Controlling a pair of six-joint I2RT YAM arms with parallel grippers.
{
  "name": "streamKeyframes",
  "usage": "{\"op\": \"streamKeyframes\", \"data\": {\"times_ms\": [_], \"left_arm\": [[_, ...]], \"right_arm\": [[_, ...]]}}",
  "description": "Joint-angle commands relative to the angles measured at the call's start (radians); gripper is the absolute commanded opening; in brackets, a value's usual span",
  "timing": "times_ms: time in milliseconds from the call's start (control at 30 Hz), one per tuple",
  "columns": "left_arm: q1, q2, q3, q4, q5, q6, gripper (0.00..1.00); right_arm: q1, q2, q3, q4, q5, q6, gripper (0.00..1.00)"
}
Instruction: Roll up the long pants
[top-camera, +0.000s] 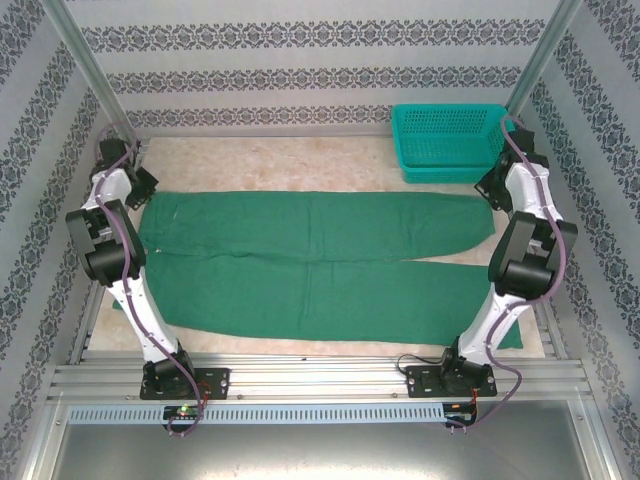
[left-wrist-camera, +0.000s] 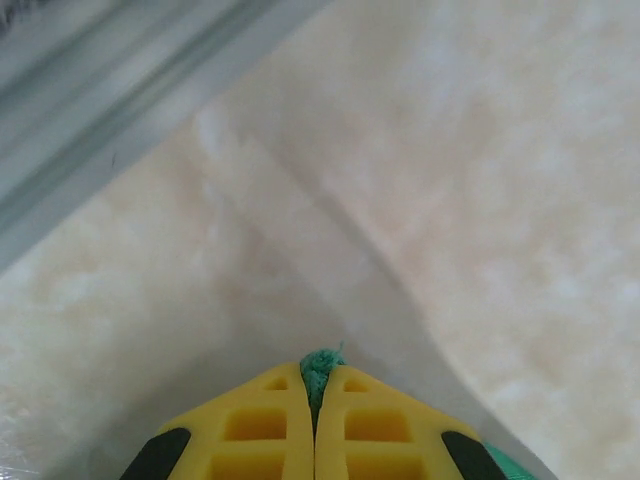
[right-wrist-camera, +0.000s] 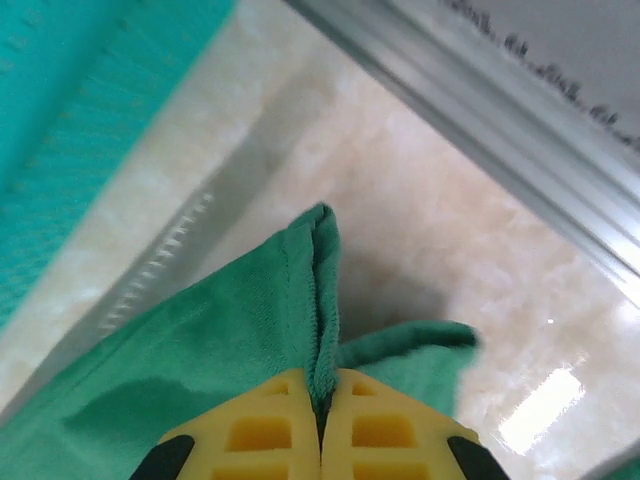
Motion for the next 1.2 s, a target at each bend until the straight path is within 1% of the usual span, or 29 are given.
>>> {"op": "streamKeyframes", "data": {"times_ms": [0, 100, 167, 200, 233, 300, 367, 433, 500, 567, 700, 767, 833, 900, 967, 1033, 1167], "left_arm": [[-0.007, -0.121, 0.076, -0.047, -0.027, -0.022, 0.0], [-0.005, -0.133, 0.131, -0.089, -0.074, -0.004, 0.0], [0.003, -0.105, 0.195, -0.115, -0.092, -0.007, 0.0], [0.009, -0.077, 0.239, -0.124, -0.081, -0.014, 0.0], [0.011, -0.045, 0.289, -0.146, -0.077, -0.022, 0.0], [0.012, 0.042, 0.438, -0.212, -0.069, -0.031, 0.0], [0.01, 0.139, 0.601, -0.27, -0.054, -0.045, 0.0], [0.007, 0.203, 0.724, -0.316, -0.061, -0.052, 0.0], [0.007, 0.248, 0.812, -0.359, -0.057, -0.055, 0.0], [0.006, 0.248, 0.809, -0.362, -0.053, -0.054, 0.0], [-0.001, 0.174, 0.64, -0.267, -0.045, -0.052, 0.0], [-0.003, 0.155, 0.587, -0.24, -0.054, -0.046, 0.0], [-0.003, 0.157, 0.58, -0.241, -0.054, -0.039, 0.0], [-0.003, 0.162, 0.588, -0.24, -0.053, -0.034, 0.0], [-0.002, 0.183, 0.63, -0.251, -0.052, -0.032, 0.0], [-0.003, 0.228, 0.728, -0.283, -0.044, -0.032, 0.0], [-0.001, 0.354, 0.997, -0.39, -0.037, -0.054, 0.0]], "right_arm": [[0.008, -0.058, -0.026, 0.04, 0.086, 0.012, 0.0], [0.004, -0.081, -0.006, 0.055, 0.097, 0.002, 0.0], [0.002, -0.047, 0.067, 0.038, 0.1, -0.003, 0.0], [0.002, -0.019, 0.121, 0.017, 0.098, -0.006, 0.0], [0.004, 0.005, 0.168, 0.008, 0.096, -0.008, 0.0], [-0.003, 0.005, 0.152, 0.098, 0.077, 0.025, 0.0], [-0.005, 0.008, 0.149, 0.134, 0.052, 0.061, 0.0], [-0.004, 0.026, 0.166, 0.122, 0.039, 0.074, 0.0], [0.013, 0.06, 0.223, 0.064, 0.039, 0.057, 0.0], [0.035, 0.049, 0.212, 0.05, 0.058, 0.043, 0.0], [0.094, -0.126, -0.031, 0.182, 0.127, 0.028, 0.0], [0.122, -0.201, -0.112, 0.226, 0.167, 0.007, 0.0], [0.155, -0.24, -0.108, 0.206, 0.238, -0.033, 0.0], [0.184, -0.251, -0.064, 0.182, 0.313, -0.09, 0.0], [0.189, -0.232, 0.019, 0.147, 0.343, -0.126, 0.0], [0.189, -0.189, 0.138, 0.101, 0.362, -0.155, 0.0], [0.189, -0.086, 0.392, 0.002, 0.418, -0.21, 0.0]]}}
